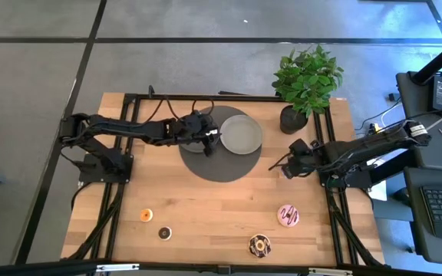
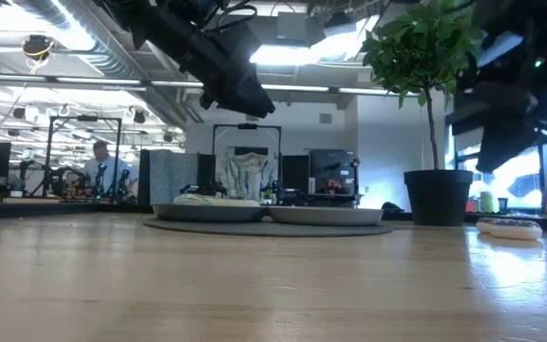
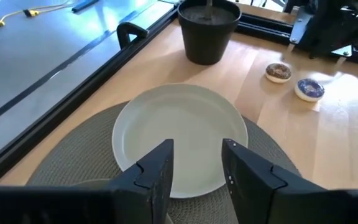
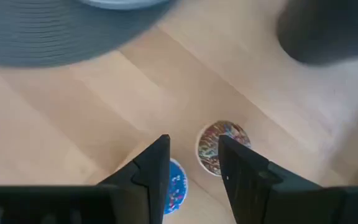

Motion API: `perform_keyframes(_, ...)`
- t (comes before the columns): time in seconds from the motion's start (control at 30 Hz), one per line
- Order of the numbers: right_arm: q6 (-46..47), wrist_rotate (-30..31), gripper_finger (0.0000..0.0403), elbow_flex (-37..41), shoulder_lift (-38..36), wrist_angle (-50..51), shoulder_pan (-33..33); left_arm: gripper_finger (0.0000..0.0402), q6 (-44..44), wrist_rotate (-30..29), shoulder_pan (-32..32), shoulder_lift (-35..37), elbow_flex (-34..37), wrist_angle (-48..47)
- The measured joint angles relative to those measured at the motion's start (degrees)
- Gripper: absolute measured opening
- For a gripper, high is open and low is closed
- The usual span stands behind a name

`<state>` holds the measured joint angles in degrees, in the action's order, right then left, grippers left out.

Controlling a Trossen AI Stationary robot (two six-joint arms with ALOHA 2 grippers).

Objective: Pick & Place donuts
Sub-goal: Put the small brown donut on the gray plate

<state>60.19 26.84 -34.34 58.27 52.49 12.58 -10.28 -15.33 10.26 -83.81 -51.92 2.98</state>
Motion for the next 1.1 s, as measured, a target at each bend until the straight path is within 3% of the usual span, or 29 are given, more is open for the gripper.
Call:
perform_keyframes(0.4, 3.8, -2.8, 0.0139, 4.9, 2.5, 0.9, -9.4, 0.0134, -2.5, 0.0, 0.0, 0.1, 0.0, -0.1)
perform_keyframes(0.63, -1.3, -6.7, 0.0139, 7.6, 2.5, -5.8, -12.8, 0.0130, -2.5, 0.0, 0.0, 0.1, 0.0, -0.2)
perform_keyframes(1.1, -2.2, -7.2, 0.0139, 7.8, 5.0, -5.8, -15.5, 0.0130, -2.4, 0.0, 0.0, 0.1, 0.0, -0.2)
